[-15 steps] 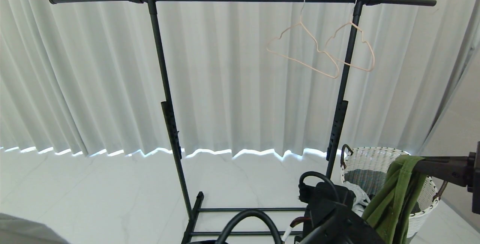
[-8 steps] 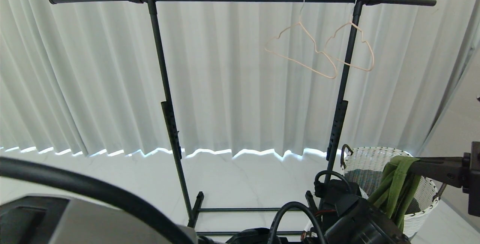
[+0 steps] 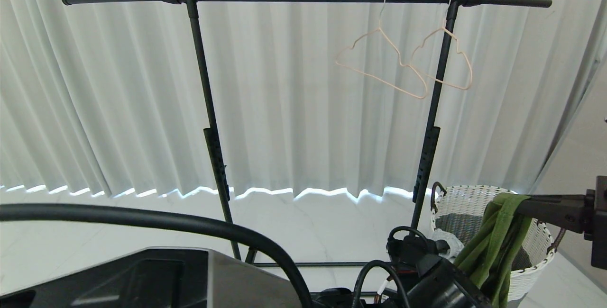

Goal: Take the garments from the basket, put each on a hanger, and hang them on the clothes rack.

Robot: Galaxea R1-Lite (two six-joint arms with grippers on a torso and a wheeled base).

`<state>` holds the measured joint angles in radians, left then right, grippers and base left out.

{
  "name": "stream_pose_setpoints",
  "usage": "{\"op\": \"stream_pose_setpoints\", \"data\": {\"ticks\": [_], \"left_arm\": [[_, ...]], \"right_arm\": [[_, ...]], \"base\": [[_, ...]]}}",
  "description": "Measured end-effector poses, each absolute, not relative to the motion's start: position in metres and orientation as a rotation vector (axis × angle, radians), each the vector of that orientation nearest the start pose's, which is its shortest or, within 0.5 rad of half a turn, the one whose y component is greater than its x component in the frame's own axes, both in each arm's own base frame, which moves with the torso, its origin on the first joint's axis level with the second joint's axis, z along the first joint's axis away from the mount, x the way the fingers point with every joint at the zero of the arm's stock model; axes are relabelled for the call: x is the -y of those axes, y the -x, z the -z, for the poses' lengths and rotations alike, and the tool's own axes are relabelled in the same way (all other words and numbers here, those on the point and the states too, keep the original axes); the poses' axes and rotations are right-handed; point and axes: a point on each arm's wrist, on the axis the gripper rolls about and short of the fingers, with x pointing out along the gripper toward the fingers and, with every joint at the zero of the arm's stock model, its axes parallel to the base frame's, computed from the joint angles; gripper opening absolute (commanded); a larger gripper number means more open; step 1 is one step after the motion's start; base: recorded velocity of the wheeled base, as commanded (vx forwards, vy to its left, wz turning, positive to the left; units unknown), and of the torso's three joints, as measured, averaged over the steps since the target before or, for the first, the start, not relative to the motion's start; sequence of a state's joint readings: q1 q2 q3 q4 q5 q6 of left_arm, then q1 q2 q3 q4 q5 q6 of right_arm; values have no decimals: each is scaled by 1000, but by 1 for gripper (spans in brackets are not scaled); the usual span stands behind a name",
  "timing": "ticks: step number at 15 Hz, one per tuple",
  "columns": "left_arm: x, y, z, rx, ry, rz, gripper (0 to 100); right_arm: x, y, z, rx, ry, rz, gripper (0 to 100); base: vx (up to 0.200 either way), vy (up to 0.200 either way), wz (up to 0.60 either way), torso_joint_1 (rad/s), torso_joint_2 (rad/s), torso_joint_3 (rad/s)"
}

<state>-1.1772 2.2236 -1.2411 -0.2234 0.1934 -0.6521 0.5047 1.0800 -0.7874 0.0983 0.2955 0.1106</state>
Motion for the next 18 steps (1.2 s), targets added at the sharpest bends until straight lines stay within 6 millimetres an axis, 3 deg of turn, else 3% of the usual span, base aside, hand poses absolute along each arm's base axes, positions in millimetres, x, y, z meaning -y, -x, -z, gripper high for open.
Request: {"op": "stream_pose_setpoints", "data": {"ticks": [8, 9, 13, 18], "left_arm": [[361, -144, -27, -976, -36, 634, 100], [359, -142, -26, -978, -41, 629, 0], [349, -135, -31, -976, -32, 599, 0], [299, -94, -66, -931, -72, 611, 0]], "right_arm": [[-74, -119, -248, -439, -66, -768, 0], [-74, -119, -248, -441, -71, -766, 0], [-73, -118, -244, -454, -70, -757, 0], [-69, -112, -234, -465, -48, -759, 0]], "base": [[0, 0, 0, 0, 0, 0], [0, 0, 0, 0, 0, 0], [0, 0, 0, 0, 0, 0], [0, 0, 0, 0, 0, 0]]}}
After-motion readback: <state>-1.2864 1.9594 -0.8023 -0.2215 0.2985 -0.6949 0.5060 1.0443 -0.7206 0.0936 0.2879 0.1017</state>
